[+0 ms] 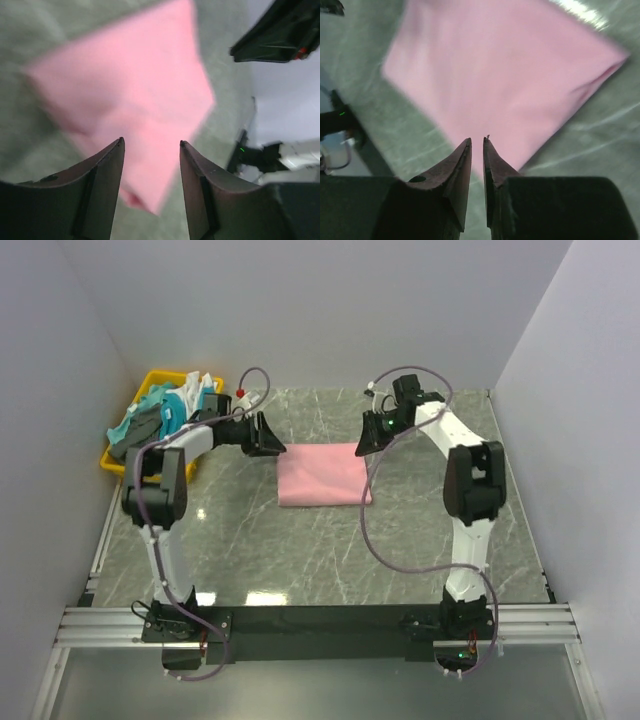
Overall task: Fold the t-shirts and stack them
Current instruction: Fold the tshirt
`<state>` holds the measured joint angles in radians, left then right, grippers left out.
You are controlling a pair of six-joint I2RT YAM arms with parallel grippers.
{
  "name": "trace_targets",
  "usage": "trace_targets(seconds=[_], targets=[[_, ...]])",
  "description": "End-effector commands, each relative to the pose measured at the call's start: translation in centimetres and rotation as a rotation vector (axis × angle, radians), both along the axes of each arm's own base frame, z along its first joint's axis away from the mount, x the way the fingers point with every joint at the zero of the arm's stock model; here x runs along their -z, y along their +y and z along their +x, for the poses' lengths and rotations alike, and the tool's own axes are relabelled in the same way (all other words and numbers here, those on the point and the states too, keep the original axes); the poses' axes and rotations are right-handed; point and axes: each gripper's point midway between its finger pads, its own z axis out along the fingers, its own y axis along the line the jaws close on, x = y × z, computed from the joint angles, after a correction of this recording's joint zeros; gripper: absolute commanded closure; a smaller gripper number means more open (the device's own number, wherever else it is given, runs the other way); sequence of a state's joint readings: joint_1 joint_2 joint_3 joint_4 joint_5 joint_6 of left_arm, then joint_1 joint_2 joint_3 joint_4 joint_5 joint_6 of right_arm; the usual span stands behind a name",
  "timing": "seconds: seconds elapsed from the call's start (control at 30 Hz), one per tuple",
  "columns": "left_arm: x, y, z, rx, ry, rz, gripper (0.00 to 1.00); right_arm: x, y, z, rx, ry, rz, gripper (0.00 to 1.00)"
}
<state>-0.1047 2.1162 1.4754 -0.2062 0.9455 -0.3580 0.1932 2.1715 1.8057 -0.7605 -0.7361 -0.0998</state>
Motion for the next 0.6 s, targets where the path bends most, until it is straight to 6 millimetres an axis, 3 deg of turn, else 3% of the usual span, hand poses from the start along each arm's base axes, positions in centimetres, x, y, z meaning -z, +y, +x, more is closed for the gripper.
trace_targets(seconds=[0.0,0.03,0.07,0.1,0.23,0.3,0.33,0.37,0.47,0.57], targets=[[-9.9,-3.6,-6.7,0.173,-0.164,-0.121,0.47,-6.7,2.2,-4.6,-0.041,-0.034,0.141,0.77],[-8.4,-3.9,-8.5,0.171,-0.134,-0.125,0.47,-7.8,2.6,-5.7,-0.049,-0.051,0.163,0.77],[-8.6,-4.9,-10.1,0.169,-0.089,-0.149,0.48,-6.5,3.2,-7.6,-0.066,-0.002,0.166,0.77],[-9.1,-5.3,-11.1,0.165,-0.092,-0.161,0.48,-6.4,3.6,-8.4,-0.049,0.036,0.184,0.77],[-6.1,-7.5,-13.6,0.180,-0.023,-0.170,0.50,-3.8,4.8,-10.1,-0.045,0.116,0.204,0.77],[-4.0,-7.8,-13.5,0.156,0.040,-0.158,0.51,-2.5,5.4,-10.3,-0.034,0.163,0.207,0.77],[-2.6,-7.6,-13.1,0.124,0.061,-0.134,0.51,-0.7,5.4,-9.9,-0.021,0.183,0.190,0.77],[-0.3,-7.0,-12.5,0.091,0.108,-0.110,0.52,0.3,5.4,-9.7,-0.014,0.200,0.182,0.77],[2.8,-5.1,-10.7,0.019,0.161,-0.098,0.53,4.2,4.9,-8.9,0.030,0.280,0.140,0.78],[7.9,-3.4,-10.8,-0.003,0.255,-0.039,0.54,7.1,3.9,-8.2,0.099,0.355,0.123,0.78]])
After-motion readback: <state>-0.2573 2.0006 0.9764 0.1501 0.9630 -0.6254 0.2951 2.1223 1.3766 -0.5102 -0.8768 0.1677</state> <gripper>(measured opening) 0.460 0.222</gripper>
